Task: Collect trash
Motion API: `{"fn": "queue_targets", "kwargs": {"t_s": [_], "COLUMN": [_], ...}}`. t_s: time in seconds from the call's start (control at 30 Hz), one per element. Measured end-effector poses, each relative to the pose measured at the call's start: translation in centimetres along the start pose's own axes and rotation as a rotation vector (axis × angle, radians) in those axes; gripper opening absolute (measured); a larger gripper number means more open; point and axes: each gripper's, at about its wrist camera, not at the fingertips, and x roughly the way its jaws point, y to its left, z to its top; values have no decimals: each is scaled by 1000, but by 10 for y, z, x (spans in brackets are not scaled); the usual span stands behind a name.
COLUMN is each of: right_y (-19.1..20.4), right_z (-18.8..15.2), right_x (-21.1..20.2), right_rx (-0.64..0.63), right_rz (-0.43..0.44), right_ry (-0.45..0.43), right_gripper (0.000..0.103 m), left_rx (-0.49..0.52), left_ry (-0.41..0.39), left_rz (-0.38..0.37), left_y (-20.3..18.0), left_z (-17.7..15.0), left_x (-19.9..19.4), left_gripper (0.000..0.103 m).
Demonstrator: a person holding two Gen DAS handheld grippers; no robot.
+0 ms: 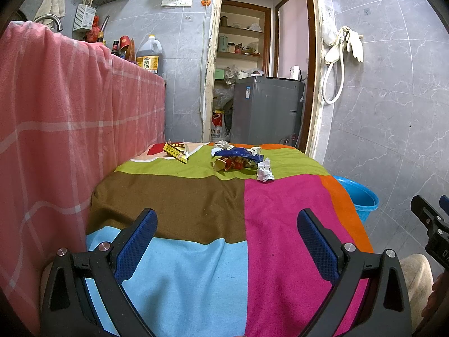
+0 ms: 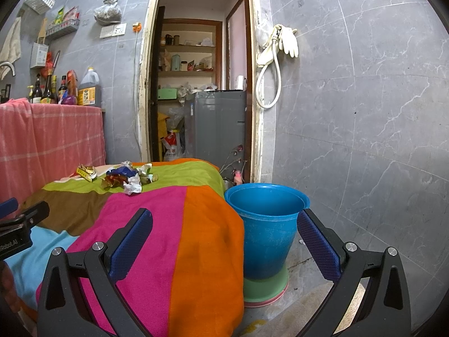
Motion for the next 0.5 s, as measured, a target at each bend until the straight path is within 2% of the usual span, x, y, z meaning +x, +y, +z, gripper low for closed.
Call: {"fn": "queue_targets", "kwargs": {"t_s": [0.5], "right_y": [0], "right_z": [0], "right_x": [-1], "right_rx": [-1], "right_rz": [0], "right_ry": [-1], "right_gripper": [103], "left_rx": [-2], "left_ry": [1], "left_rz": [-1], "left_y": [1], "left_z": [0], "left_x": [1], "left_gripper": [98]}}
